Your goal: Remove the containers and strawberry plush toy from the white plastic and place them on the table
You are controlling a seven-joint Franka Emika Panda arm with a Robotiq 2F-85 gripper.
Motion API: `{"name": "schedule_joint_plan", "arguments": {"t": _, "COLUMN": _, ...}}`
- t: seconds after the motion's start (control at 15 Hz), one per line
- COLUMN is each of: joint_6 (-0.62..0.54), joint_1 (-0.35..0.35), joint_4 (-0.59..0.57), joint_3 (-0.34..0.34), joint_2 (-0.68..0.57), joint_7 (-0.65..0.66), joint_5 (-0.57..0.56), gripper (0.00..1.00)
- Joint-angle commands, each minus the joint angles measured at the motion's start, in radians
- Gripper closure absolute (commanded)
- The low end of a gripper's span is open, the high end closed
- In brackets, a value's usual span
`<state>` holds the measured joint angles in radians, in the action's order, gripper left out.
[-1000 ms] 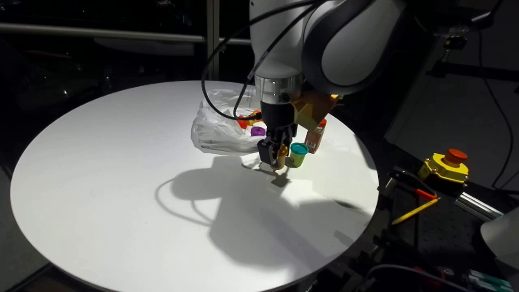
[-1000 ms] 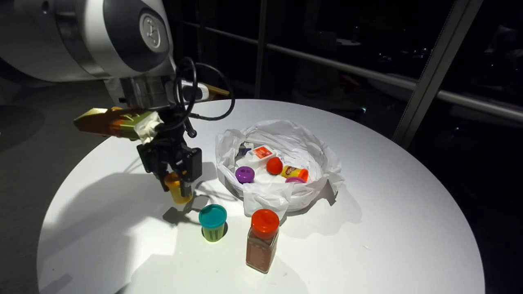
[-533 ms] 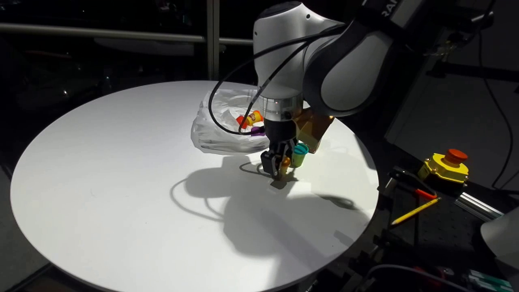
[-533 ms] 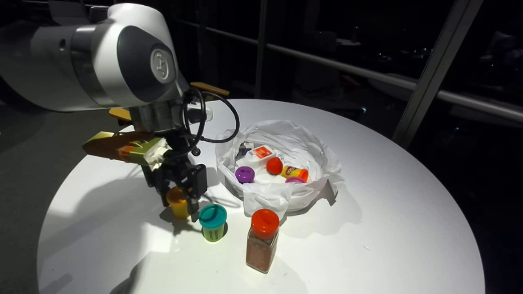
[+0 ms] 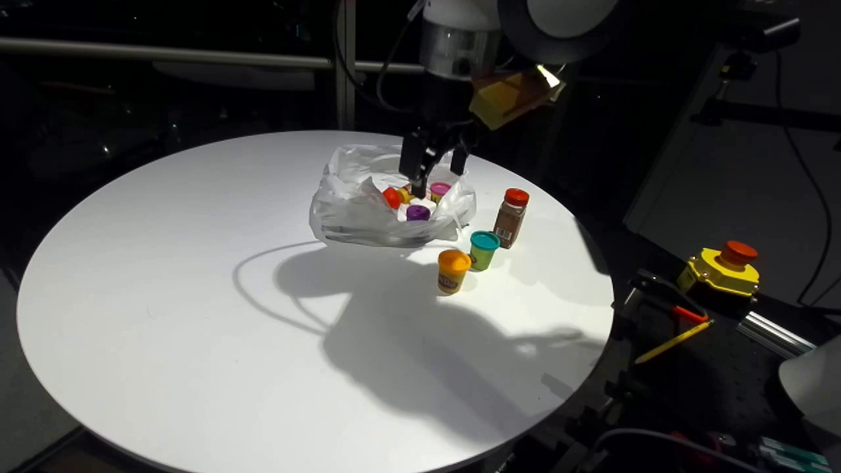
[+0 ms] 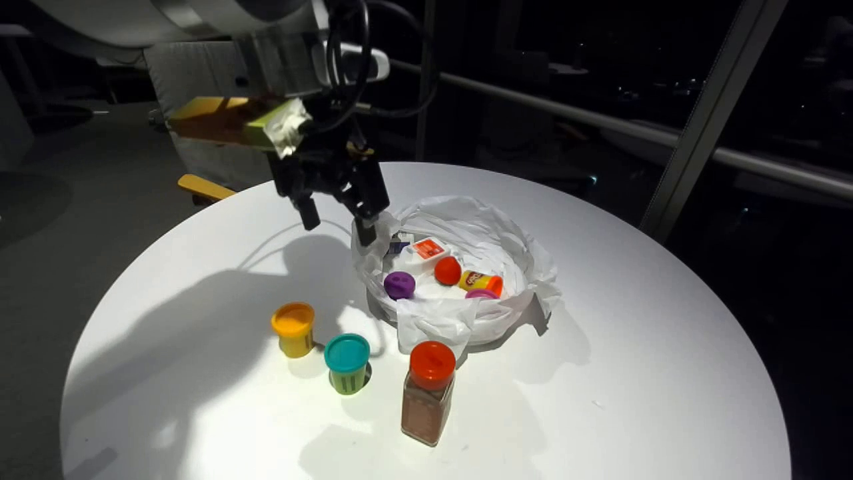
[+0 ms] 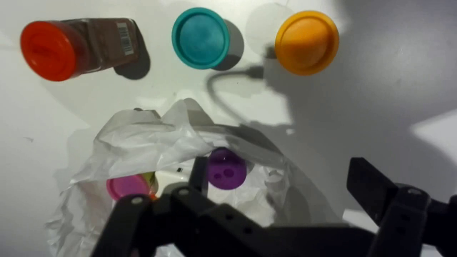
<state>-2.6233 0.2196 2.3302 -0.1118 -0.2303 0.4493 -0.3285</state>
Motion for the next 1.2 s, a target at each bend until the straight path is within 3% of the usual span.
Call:
{"name": "schedule_joint_plan", "arguments": {"t": 0.0, "joint_6": 0.065, "joint_1": -0.072, "joint_4": -0.077, "joint_3": 0.030, "joint_2": 0.034, "joint_7": -0.047, "joint_5": 0.098, "gripper": 0.00}}
{"name": "schedule_joint_plan", "arguments": {"t": 0.2, "joint_6": 0.108, "joint_1": -0.131, "joint_4": -0.202, "joint_3": 0.067, "joint_2": -0.058, "joint_7": -0.131, "joint_5": 0.285, "gripper": 0.00}}
{"name": "schedule_joint_plan", "arguments": {"t": 0.73, "joint_6": 0.147, "joint_1": -0.121, "joint_4": -0.479, "joint_3": -0.015, "joint_2": -0.331, "joint_7": 0.121, "joint_5": 0.313, "gripper": 0.00}}
{"name": "schedule_joint_plan", "arguments": {"t": 1.13, "joint_6": 0.139, "joint_1": -0.161, "joint_4": -0.578, "joint_3": -0.010, "joint_2": -0.456, "joint_7": 0.229, "joint_5": 0.462, "gripper": 0.00}}
